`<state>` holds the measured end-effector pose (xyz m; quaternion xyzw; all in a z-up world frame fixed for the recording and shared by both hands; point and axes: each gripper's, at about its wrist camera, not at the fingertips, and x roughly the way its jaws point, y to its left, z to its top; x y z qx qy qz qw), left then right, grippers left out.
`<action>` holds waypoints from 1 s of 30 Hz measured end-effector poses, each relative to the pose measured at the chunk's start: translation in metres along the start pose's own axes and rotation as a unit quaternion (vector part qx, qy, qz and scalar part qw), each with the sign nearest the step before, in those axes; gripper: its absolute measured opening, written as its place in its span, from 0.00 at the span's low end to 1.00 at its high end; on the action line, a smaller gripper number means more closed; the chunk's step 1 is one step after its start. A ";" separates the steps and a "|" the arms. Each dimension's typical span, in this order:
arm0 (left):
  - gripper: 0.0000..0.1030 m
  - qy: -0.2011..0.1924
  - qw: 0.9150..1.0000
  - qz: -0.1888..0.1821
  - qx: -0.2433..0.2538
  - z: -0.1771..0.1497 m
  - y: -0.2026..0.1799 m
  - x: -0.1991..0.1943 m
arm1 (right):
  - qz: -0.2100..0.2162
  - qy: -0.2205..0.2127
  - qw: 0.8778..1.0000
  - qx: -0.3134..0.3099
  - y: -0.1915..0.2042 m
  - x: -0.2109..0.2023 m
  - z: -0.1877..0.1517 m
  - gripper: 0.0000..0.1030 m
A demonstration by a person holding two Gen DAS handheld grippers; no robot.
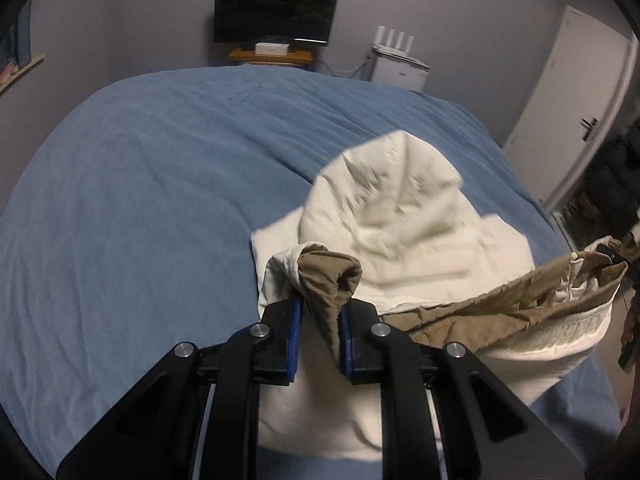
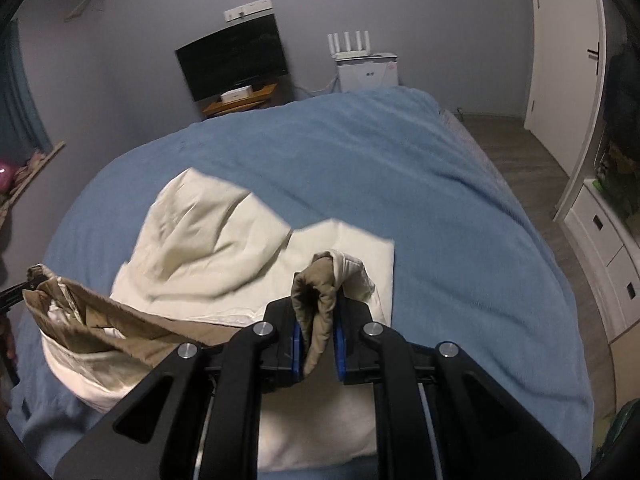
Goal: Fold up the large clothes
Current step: 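Grasp the tan-lined hem with the right tool while the left tool grasps it too, then lift the hem with both tools and fold it over toward the hood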
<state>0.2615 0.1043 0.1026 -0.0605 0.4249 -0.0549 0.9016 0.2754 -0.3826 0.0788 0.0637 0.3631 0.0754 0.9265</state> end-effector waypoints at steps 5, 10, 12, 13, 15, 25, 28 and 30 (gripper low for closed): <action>0.19 0.021 0.999 0.019 -0.024 0.040 0.009 0.059 | -0.019 0.030 0.999 0.036 -0.008 0.068 0.031 0.09; 0.21 0.059 0.997 0.032 -0.037 0.056 0.017 0.118 | -0.025 0.073 0.994 0.079 -0.021 0.133 0.037 0.10; 0.22 0.073 0.996 0.039 -0.032 0.054 0.020 0.137 | -0.031 0.085 0.993 0.079 -0.021 0.154 0.035 0.10; 0.22 0.080 0.995 0.039 -0.034 0.054 0.024 0.146 | -0.033 0.090 0.992 0.080 -0.021 0.161 0.032 0.10; 0.24 0.085 0.995 0.035 -0.043 0.053 0.028 0.156 | -0.032 0.098 0.991 0.083 -0.022 0.172 0.028 0.10; 0.94 0.024 0.990 -0.054 -0.125 0.039 0.042 0.112 | 0.027 0.074 0.990 0.118 -0.029 0.140 0.012 0.58; 0.94 0.022 0.994 -0.056 -0.087 0.015 0.020 0.090 | 0.025 0.040 0.996 0.080 -0.015 0.102 -0.004 0.65; 0.94 0.016 0.998 -0.049 -0.049 -0.009 0.002 0.074 | 0.025 0.032 0.998 0.052 -0.003 0.084 -0.019 0.66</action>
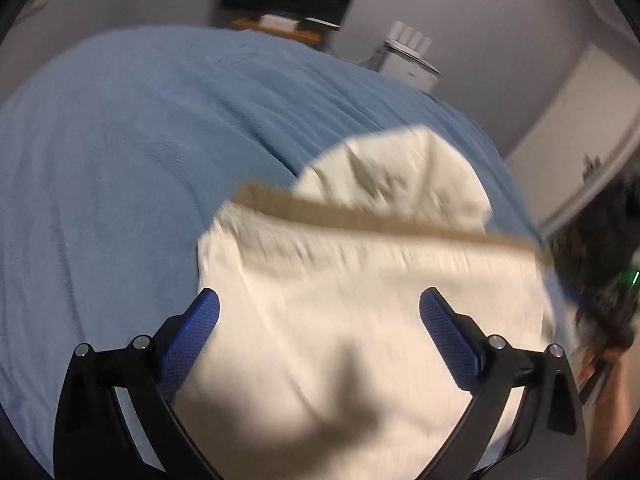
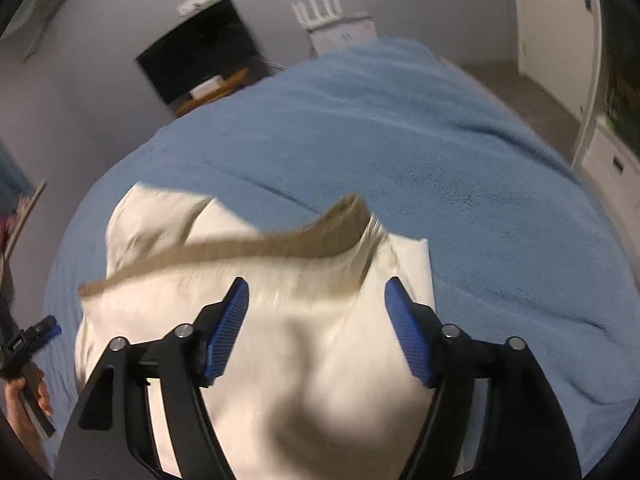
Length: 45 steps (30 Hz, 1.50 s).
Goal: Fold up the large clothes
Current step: 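Lift the hem with both tools and fold it over toward the hood, then press the folded hem edge flat with both open tools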
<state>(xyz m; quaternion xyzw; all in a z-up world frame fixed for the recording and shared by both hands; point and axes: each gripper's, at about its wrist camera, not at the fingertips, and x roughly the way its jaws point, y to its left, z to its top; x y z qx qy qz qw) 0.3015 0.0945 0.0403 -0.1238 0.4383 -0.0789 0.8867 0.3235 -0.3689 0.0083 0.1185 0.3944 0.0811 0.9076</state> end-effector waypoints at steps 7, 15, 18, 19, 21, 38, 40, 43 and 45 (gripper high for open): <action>0.94 -0.011 0.996 0.038 0.076 -0.093 -0.045 -0.022 | -0.011 -0.014 0.994 -0.111 0.046 -0.042 -0.104 0.87; 0.94 -0.031 0.985 0.057 0.157 -0.149 -0.086 -0.017 | -0.031 -0.013 0.988 -0.153 0.066 -0.029 -0.177 0.90; 0.94 -0.015 0.979 0.077 0.189 -0.153 -0.096 0.005 | -0.036 -0.001 0.988 -0.151 0.068 -0.012 -0.178 0.90; 0.94 -0.010 0.979 0.079 0.189 -0.150 -0.096 0.013 | -0.039 0.002 0.988 -0.148 0.069 -0.006 -0.175 0.90; 0.95 0.002 0.980 0.080 0.183 -0.143 -0.094 0.029 | -0.040 -0.006 0.989 -0.143 0.072 0.002 -0.167 0.93; 0.95 0.037 0.986 0.087 0.136 0.019 -0.087 0.127 | -0.064 0.059 0.990 -0.108 0.105 0.111 -0.018 0.94; 0.95 0.038 0.987 0.097 0.124 0.037 -0.084 0.136 | -0.069 0.075 0.988 -0.113 0.107 0.127 -0.003 0.94; 0.95 0.063 0.989 0.097 0.094 0.053 -0.072 0.153 | -0.065 0.111 0.986 -0.104 0.104 0.152 0.011 0.94; 0.95 0.082 0.988 0.095 0.090 0.056 -0.068 0.166 | -0.058 0.123 0.986 -0.098 0.100 0.163 0.016 0.94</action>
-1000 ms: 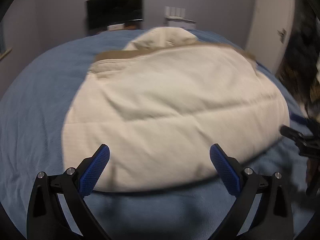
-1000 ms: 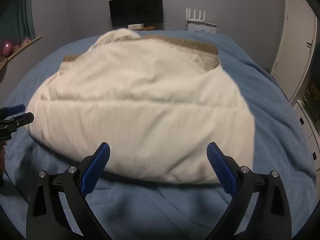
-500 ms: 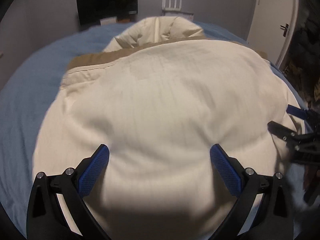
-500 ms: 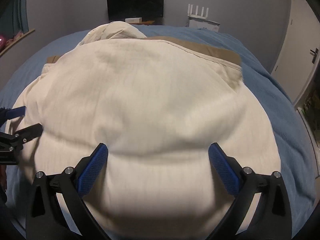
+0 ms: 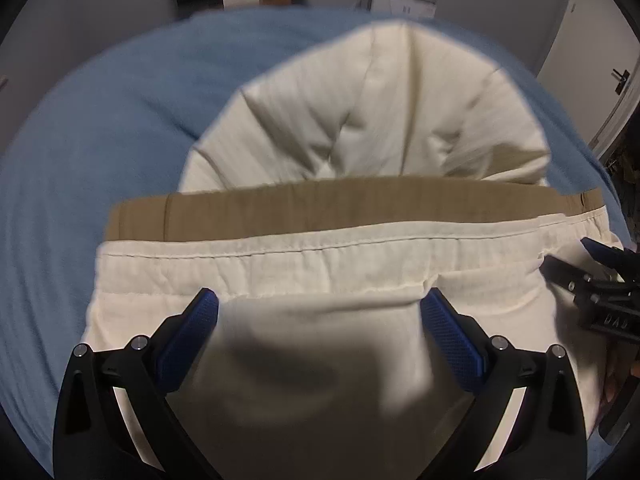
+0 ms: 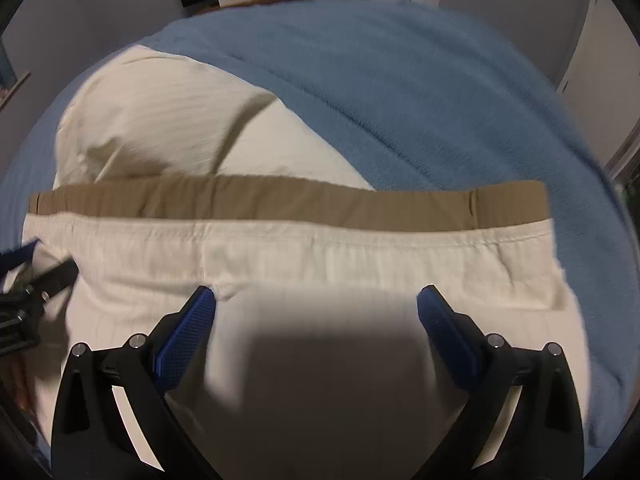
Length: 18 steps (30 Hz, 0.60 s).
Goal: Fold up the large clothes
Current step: 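Press the folded hem edge flat with both open tools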
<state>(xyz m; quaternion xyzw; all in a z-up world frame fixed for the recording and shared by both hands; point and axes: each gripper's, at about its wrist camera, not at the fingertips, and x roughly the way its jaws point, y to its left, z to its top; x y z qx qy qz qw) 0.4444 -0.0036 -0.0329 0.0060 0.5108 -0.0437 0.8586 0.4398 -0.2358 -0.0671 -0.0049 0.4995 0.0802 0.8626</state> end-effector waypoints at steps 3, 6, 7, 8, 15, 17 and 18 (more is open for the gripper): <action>0.95 0.007 0.999 0.013 0.028 0.001 -0.005 0.015 | 0.004 0.011 1.000 -0.005 -0.004 0.015 0.001 0.94; 0.95 0.018 0.999 0.015 0.034 0.001 -0.006 0.027 | 0.000 0.015 1.000 -0.007 -0.004 0.025 0.002 0.94; 0.95 0.021 0.999 0.014 0.034 0.001 -0.005 0.031 | -0.002 0.015 1.000 -0.007 -0.004 0.028 0.001 0.94; 0.95 0.021 0.999 0.012 0.032 0.005 -0.002 0.035 | -0.003 0.015 1.000 -0.006 -0.003 0.031 0.001 0.94; 0.96 0.027 0.999 0.012 0.029 0.011 0.005 0.055 | -0.020 0.026 0.999 -0.013 0.004 0.043 -0.005 0.95; 0.96 0.031 0.999 0.011 0.028 0.021 -0.001 0.064 | -0.021 0.025 0.999 -0.013 0.006 0.047 -0.006 0.95; 0.95 0.031 0.999 0.010 0.027 0.023 0.000 0.066 | -0.022 0.025 0.999 -0.013 0.006 0.048 -0.005 0.95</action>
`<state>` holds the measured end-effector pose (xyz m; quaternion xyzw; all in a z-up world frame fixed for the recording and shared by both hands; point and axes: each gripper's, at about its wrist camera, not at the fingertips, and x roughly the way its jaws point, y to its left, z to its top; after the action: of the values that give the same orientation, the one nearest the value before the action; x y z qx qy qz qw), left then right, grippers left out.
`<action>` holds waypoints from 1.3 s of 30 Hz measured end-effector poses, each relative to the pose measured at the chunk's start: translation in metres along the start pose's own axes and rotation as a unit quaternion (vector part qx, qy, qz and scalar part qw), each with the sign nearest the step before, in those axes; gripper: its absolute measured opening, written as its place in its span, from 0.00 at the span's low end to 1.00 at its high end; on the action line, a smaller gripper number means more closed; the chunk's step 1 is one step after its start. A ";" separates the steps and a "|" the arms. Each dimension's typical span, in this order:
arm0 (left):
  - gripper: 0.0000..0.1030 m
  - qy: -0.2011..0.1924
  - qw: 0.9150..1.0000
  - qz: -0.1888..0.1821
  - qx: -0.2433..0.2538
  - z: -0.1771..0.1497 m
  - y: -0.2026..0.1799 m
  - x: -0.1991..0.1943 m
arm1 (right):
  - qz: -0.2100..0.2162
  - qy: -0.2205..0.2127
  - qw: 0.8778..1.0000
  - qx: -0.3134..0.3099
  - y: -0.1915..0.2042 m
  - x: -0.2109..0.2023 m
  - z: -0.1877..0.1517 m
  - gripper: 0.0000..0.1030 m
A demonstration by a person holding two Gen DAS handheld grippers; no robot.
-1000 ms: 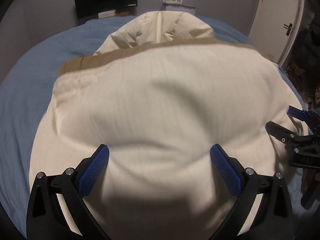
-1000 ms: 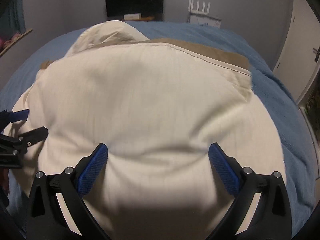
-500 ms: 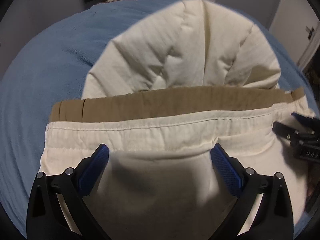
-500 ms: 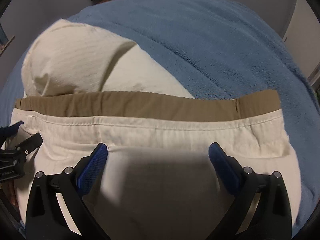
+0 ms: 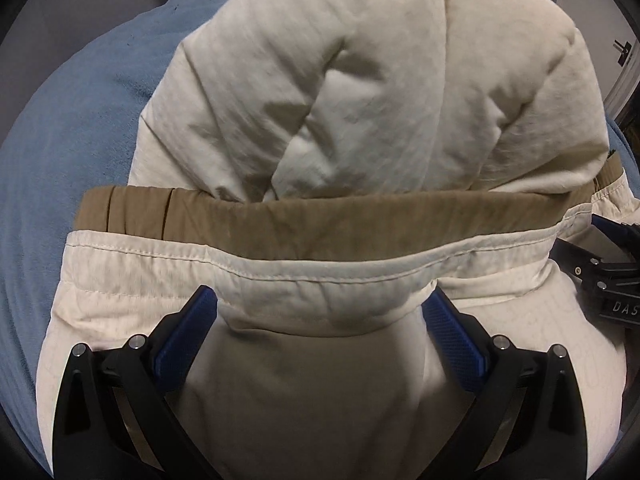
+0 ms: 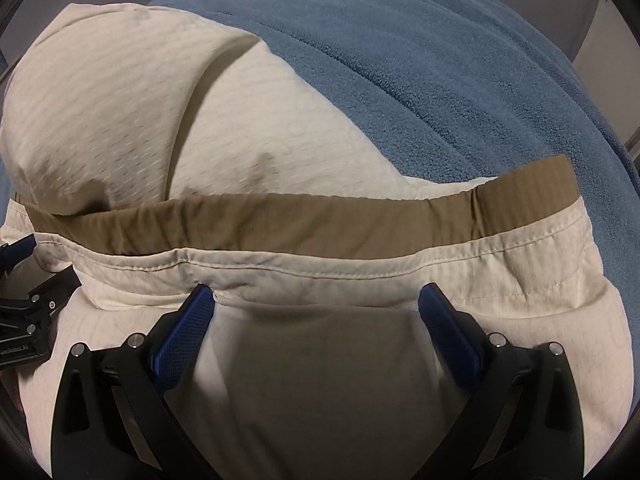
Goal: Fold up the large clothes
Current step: 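Press the folded hem edge flat with both open tools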
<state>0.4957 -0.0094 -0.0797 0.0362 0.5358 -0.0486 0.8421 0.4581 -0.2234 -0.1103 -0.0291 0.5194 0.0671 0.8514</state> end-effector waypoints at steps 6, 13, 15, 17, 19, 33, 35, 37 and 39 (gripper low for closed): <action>0.96 -0.002 1.000 -0.001 -0.002 0.013 0.004 0.007 | -0.008 -0.007 1.000 -0.001 0.004 0.002 -0.005 0.95; 0.96 -0.003 1.000 -0.003 -0.004 0.020 0.012 0.014 | -0.006 -0.008 1.000 -0.001 0.003 0.006 -0.008 0.95; 0.96 -0.004 1.000 -0.004 -0.004 0.017 0.012 0.013 | -0.006 -0.008 1.000 0.000 0.004 0.007 -0.009 0.95; 0.96 -0.005 1.000 -0.004 -0.005 0.015 0.010 0.019 | -0.005 -0.009 1.000 0.000 0.004 0.006 -0.009 0.95; 0.96 -0.007 1.000 -0.004 -0.005 0.008 0.010 0.021 | -0.005 -0.010 1.000 0.001 0.000 0.010 -0.009 0.95; 0.95 -0.034 0.999 -0.004 0.000 -0.013 0.013 0.006 | 0.033 -0.038 0.999 -0.004 -0.014 -0.011 -0.019 0.94; 0.95 -0.035 0.999 -0.007 0.021 -0.017 0.016 -0.011 | 0.076 -0.038 0.996 -0.017 -0.034 -0.027 -0.019 0.92; 0.95 -0.041 0.999 -0.004 0.030 -0.023 0.027 -0.024 | 0.057 -0.052 0.997 -0.021 -0.056 -0.039 -0.022 0.92; 0.95 -0.046 0.999 -0.015 0.001 -0.031 0.053 -0.036 | 0.049 -0.066 0.996 -0.015 -0.073 -0.048 -0.025 0.92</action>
<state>0.4592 0.0487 -0.0595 0.0271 0.4972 -0.0632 0.8649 0.4248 -0.3027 -0.0809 -0.0117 0.4618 0.1187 0.8789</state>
